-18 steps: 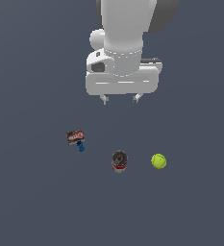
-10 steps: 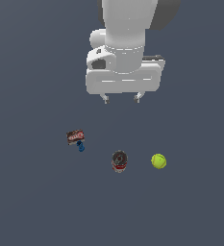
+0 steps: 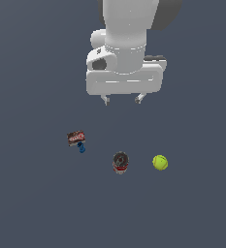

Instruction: Pick up a designated object from a clutter of objects.

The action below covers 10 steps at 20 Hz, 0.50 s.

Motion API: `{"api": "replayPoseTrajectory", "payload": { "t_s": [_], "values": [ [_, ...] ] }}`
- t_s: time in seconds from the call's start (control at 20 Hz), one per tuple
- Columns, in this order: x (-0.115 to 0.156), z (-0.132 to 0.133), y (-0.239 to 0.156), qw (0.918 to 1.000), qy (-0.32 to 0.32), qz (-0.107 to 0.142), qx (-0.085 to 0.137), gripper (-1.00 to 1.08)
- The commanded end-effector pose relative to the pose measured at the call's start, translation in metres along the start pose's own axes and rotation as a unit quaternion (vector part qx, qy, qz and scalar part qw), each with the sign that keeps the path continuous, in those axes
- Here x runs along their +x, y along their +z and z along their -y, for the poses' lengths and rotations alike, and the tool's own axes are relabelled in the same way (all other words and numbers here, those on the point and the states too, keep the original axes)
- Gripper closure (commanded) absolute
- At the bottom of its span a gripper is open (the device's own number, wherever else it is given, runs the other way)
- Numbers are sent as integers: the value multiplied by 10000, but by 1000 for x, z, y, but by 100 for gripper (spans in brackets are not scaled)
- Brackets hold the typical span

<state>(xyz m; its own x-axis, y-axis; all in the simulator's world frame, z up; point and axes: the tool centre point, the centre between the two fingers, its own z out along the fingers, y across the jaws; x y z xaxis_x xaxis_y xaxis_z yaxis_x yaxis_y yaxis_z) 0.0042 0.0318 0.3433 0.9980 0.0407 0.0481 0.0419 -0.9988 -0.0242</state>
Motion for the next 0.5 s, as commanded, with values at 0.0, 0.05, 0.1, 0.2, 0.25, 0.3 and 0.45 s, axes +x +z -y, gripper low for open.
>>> {"api": "replayPoseTrajectory", "payload": {
  "t_s": [0.0,0.05,0.1,0.2,0.25,0.3,0.45],
  "values": [
    [1,-6,7,9999,153,9,15,-92],
    [2,-9,11,9997,239,12,24,-92],
    [2,-13,16,9994,335,16,33,-92],
    [3,-21,27,9984,562,25,53,-92],
    [3,-26,33,9976,693,30,63,-92],
    [4,-31,39,9965,834,36,73,-92],
    [3,-49,62,9911,1330,56,102,-92]
  ]
}}
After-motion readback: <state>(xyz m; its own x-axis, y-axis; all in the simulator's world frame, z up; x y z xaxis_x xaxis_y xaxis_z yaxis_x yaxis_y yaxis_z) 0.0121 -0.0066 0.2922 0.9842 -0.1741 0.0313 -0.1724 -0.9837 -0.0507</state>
